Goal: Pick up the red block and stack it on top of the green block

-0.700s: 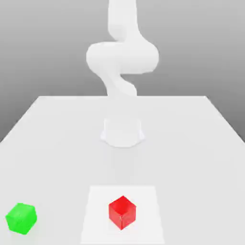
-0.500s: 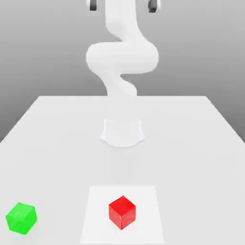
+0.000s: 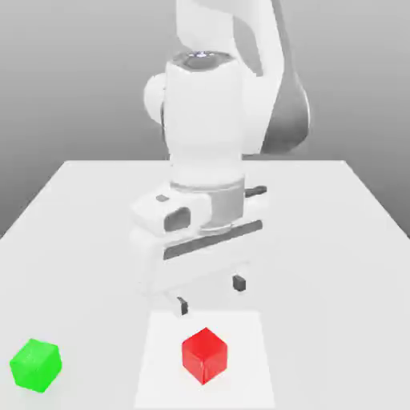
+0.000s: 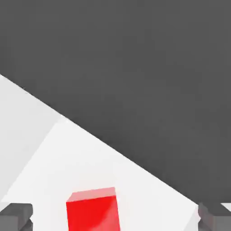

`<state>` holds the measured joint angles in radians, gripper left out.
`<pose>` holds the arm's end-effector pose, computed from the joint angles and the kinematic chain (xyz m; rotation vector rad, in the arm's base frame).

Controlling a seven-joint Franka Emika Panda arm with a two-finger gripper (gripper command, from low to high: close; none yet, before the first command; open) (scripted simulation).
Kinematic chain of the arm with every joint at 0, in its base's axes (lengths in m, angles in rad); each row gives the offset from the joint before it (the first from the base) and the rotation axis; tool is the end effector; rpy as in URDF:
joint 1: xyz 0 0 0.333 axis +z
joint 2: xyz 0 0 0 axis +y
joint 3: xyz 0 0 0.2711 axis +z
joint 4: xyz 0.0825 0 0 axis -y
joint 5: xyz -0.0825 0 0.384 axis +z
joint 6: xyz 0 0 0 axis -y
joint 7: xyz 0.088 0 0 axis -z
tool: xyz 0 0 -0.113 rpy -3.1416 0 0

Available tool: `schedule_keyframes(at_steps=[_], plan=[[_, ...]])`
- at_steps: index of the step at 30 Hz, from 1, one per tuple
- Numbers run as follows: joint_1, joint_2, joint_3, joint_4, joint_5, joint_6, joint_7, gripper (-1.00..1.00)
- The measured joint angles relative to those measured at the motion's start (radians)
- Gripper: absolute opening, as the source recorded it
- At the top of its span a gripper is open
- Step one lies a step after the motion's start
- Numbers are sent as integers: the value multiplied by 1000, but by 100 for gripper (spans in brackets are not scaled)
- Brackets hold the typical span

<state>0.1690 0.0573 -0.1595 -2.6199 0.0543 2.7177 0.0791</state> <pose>0.4362 0.0011 0.1835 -3.1194 0.1846 -0.0637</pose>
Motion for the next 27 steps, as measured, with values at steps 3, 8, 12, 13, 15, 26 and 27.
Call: schedule_keyframes(at_steps=[3,8,12,13,15,26,27], plan=[[-12,107,16,-6,16,76,-47,0],[-49,244,63,12,66,189,-89,-100],[-49,244,63,12,65,187,-87,-100],[-52,258,68,14,71,199,-92,-100],[-45,223,57,9,55,170,-81,-100],[-178,102,-151,134,48,-90,108,-100],[-201,107,-178,156,57,-107,129,-100]])
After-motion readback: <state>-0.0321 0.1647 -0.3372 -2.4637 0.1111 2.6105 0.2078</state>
